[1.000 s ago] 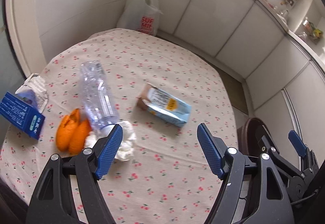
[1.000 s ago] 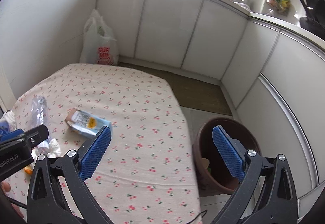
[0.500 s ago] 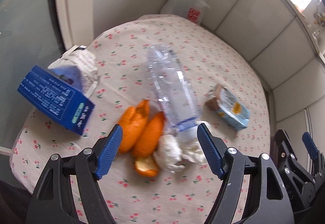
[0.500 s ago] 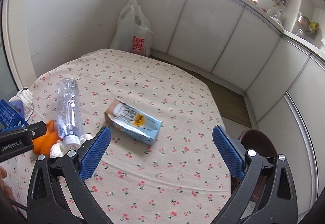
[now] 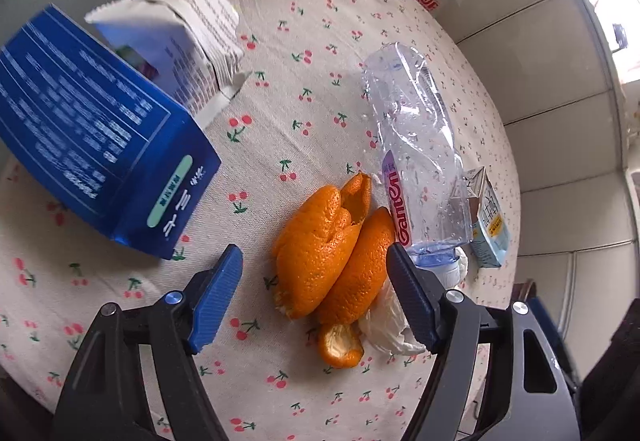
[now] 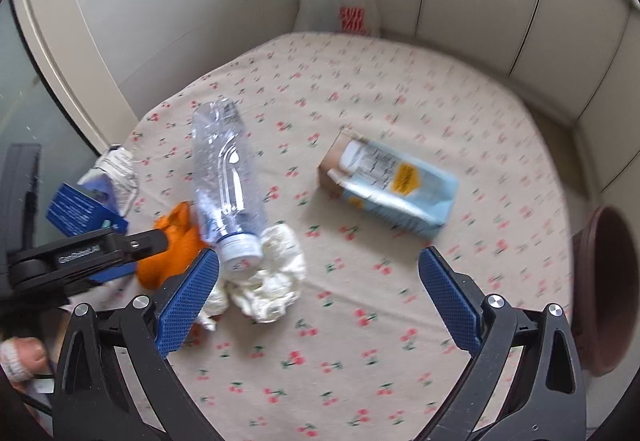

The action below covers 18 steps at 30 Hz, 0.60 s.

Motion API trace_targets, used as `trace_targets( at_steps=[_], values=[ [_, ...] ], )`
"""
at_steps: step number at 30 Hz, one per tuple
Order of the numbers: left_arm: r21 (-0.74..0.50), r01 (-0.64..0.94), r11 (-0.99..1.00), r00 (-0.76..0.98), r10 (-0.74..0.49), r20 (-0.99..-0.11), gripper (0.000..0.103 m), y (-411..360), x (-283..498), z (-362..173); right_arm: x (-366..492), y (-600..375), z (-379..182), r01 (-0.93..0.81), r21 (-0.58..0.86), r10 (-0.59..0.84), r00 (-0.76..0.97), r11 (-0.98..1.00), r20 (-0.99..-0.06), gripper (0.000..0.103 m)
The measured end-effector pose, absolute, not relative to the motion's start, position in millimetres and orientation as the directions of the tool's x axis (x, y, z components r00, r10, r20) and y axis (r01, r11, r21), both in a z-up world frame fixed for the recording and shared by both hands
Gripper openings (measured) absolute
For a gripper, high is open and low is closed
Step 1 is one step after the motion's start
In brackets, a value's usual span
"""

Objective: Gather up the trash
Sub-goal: 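Grasp the orange peel with the left gripper while the right grasps the white tissue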

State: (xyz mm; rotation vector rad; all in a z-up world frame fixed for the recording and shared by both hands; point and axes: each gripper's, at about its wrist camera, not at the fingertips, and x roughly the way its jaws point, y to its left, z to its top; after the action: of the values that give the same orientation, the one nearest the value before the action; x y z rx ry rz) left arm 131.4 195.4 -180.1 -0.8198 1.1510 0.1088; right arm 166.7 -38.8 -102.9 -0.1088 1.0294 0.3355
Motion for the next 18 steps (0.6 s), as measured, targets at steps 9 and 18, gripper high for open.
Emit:
trace_targets(
  at_steps=[9,18],
  values=[
    [-0.548,-0.418,0.725,0.459,-0.353,-0.816,0.034,188,142,-182,170,-34,-119,-0.365,0.206,0.335,0.336,0.908,-0.880,0.096],
    [-0.613,-0.284,0.737,0.624,-0.344,-0.702,0.021,185,132,-131,150,-3,-126,-0.521,0.194,0.369,0.257,0.831,-0.893,0.084]
  ],
)
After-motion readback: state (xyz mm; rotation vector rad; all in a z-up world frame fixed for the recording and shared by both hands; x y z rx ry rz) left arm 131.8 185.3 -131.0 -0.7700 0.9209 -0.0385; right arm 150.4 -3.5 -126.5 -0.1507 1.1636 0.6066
